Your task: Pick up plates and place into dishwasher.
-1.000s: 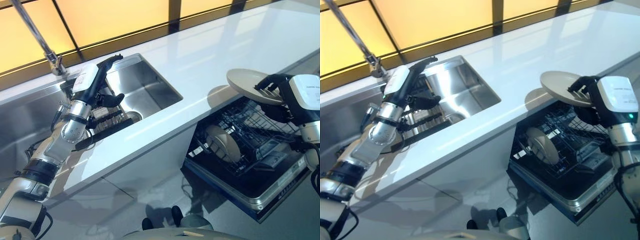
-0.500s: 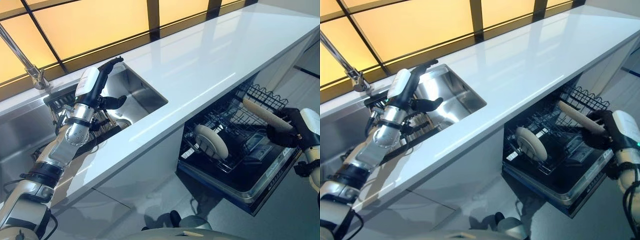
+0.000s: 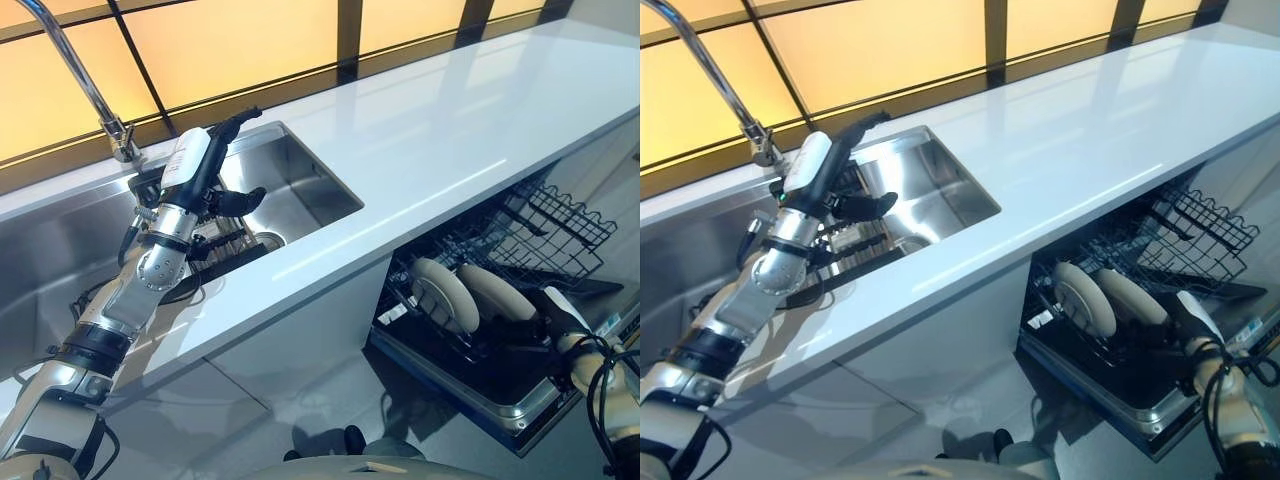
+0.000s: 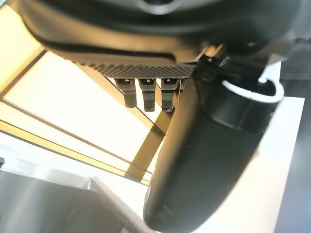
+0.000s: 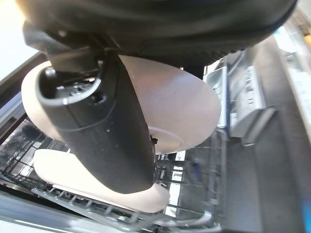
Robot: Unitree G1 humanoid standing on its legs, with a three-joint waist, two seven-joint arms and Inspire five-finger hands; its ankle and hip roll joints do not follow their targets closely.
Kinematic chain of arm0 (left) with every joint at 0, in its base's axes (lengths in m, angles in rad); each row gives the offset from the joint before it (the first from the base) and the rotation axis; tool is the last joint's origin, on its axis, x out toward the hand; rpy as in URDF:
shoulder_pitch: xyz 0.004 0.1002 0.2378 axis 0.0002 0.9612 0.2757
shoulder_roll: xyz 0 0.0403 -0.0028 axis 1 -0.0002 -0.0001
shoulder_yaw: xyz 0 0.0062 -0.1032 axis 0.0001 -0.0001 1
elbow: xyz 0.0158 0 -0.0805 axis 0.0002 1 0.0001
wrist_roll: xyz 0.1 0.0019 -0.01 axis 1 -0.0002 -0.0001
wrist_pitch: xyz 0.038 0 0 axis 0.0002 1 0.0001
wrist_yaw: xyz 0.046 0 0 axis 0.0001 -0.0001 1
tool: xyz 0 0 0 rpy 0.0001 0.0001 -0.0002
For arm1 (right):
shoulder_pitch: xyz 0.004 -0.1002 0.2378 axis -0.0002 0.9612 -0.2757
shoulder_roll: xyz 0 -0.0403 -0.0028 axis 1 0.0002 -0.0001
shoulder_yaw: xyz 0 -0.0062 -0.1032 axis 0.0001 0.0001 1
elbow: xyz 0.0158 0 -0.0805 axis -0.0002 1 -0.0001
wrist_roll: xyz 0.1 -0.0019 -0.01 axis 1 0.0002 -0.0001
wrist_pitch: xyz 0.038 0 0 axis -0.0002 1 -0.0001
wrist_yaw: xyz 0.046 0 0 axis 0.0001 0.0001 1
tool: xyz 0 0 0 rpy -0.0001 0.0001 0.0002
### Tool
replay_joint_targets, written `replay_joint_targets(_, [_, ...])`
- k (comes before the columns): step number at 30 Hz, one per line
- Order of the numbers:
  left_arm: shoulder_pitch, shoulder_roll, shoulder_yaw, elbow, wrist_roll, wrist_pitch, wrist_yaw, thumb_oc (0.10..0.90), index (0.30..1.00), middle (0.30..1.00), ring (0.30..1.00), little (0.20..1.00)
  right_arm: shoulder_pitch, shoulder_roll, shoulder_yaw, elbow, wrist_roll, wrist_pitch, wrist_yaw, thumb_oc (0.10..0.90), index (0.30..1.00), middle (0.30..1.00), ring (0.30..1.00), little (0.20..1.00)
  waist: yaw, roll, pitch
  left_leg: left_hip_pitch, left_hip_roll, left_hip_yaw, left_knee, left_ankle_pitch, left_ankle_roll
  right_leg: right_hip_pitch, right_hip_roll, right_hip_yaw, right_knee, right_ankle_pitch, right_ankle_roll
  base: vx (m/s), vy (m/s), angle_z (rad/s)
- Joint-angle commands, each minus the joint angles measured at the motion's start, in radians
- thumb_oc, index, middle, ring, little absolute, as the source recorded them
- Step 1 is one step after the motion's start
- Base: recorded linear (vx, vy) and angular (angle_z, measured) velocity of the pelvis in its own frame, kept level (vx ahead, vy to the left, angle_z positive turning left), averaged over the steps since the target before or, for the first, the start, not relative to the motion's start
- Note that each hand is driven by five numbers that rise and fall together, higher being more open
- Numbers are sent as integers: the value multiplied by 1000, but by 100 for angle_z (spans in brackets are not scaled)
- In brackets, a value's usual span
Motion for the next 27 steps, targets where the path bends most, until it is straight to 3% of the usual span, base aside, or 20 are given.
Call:
replay_joint_targets(1, [-145, 37, -16, -55, -74, -60, 28, 800, 900, 900, 900, 900, -182, -84, 10, 103, 3, -19, -92, 100, 300, 300, 300, 200, 41, -14, -107, 20, -30, -51, 7, -144, 17, 42, 41, -68, 10, -93, 26, -7, -29, 21])
replay_joint_targets(14, [-214, 94, -56, -97, -124, -63, -8, 800, 900, 900, 900, 900, -342, -97, 97, 306, -7, 112, -104, 100, 300, 300, 300, 200, 82, -8, -92, 9, -37, -87, 7, -138, 16, 43, 35, -97, 10, -94, 25, 5, -38, 12])
replay_joint_targets(22, [-229, 106, -53, -102, -143, -91, -14, 800, 900, 900, 900, 900, -347, -77, 124, 355, -28, 157, -25, 100, 300, 300, 300, 200, 88, 1, -83, 0, -39, -97, 7, -133, 15, 38, 32, -106, 10, -98, 23, 0, -21, 4])
replay_joint_targets(26, [-222, 106, -51, -122, -140, -90, -18, 800, 900, 900, 900, 900, -321, -61, 119, 382, -41, 148, -20, 100, 300, 300, 300, 200, 91, 2, -83, 2, -38, -97, 7, -136, 16, 41, 32, -109, 10, -101, 23, 0, 0, 0])
replay_joint_targets(27, [-220, 106, -52, -125, -140, -91, -18, 800, 900, 900, 900, 900, -316, -60, 119, 381, -41, 153, -21, 226, 408, 408, 408, 326, 91, 2, -83, 2, -38, -97, 7, -136, 16, 41, 32, -109, 10, -102, 22, 0, 0, 0])
